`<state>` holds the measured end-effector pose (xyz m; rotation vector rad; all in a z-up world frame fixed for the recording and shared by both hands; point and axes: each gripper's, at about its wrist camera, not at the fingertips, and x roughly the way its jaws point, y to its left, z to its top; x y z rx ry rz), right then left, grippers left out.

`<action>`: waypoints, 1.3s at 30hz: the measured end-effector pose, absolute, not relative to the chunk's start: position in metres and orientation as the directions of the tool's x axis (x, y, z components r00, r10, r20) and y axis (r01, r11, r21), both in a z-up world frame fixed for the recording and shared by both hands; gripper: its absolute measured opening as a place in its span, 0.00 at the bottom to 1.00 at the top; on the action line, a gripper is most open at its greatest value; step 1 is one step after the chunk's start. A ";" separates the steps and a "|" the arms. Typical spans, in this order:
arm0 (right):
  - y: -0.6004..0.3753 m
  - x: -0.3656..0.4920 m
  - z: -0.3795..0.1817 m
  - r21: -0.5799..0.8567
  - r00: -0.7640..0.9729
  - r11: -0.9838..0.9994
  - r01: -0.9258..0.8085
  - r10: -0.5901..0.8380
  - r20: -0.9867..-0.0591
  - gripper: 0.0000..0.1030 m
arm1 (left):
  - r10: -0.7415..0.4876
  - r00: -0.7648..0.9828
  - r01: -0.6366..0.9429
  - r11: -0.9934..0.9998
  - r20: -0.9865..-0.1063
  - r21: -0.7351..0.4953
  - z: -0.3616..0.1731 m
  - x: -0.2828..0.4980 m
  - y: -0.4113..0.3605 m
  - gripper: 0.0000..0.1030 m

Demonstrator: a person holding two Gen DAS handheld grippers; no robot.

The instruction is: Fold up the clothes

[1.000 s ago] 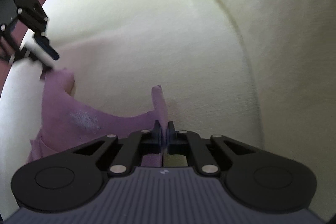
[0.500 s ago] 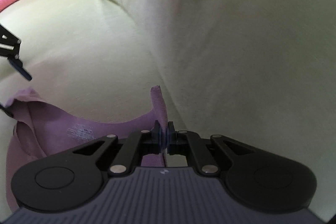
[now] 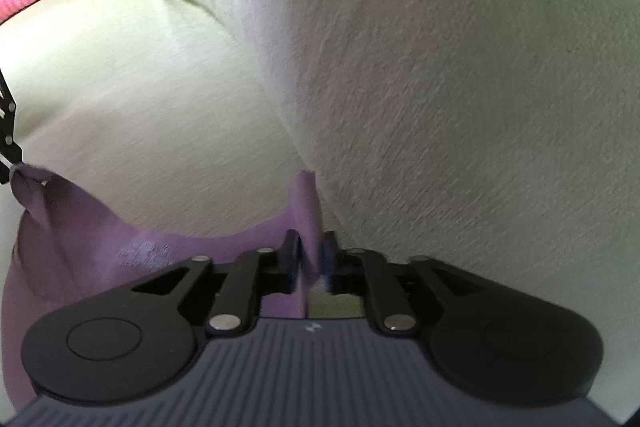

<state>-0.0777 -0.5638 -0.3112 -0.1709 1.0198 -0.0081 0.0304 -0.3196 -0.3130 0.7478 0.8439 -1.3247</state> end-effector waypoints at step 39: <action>-0.482 -0.366 -0.318 -0.013 0.457 0.958 0.288 -0.150 -0.877 0.05 | -0.656 -0.087 0.994 -0.106 -0.750 -0.022 -0.315 -0.141 -0.302 0.60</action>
